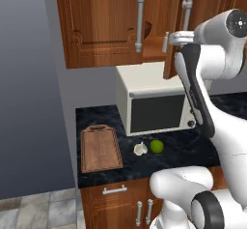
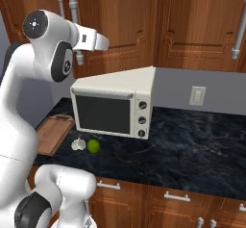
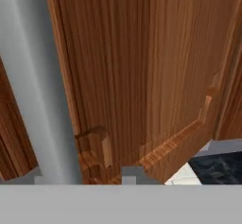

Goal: Open the cabinet. Place the bowl and condiment on the counter. Then place the lime and garlic on the cutting board.

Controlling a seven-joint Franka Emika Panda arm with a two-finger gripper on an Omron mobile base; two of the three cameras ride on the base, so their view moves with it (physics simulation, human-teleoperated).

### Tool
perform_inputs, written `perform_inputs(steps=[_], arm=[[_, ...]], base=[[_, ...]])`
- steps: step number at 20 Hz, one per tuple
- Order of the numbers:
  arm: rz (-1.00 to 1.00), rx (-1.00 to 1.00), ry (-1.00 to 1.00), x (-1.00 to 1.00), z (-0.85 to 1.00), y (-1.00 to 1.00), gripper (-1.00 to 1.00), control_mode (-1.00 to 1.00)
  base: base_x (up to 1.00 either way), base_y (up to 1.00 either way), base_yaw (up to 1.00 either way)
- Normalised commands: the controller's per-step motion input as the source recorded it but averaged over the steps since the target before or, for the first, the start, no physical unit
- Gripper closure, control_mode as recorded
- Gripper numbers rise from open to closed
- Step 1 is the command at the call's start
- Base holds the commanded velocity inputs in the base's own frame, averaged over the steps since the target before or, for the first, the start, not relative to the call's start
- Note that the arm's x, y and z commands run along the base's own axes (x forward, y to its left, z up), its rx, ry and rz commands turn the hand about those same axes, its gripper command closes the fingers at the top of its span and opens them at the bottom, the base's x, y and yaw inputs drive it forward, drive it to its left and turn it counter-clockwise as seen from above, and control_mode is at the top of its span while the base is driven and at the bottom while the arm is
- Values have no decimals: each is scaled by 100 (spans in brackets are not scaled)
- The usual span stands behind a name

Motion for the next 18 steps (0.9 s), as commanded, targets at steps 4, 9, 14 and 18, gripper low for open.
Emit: perform_inputs(steps=[4,9,14,18], arm=[[-5,0,-1,-66,0,-68,100,-100],[-1,-6,0,-72,12,3,-100,-100],[4,-47,2,-79,30,100,-100,-100],[5,-62,17,-44,14,100,-100,-100]], base=[[0,0,0],[0,0,0],[0,0,0],[0,0,0]])
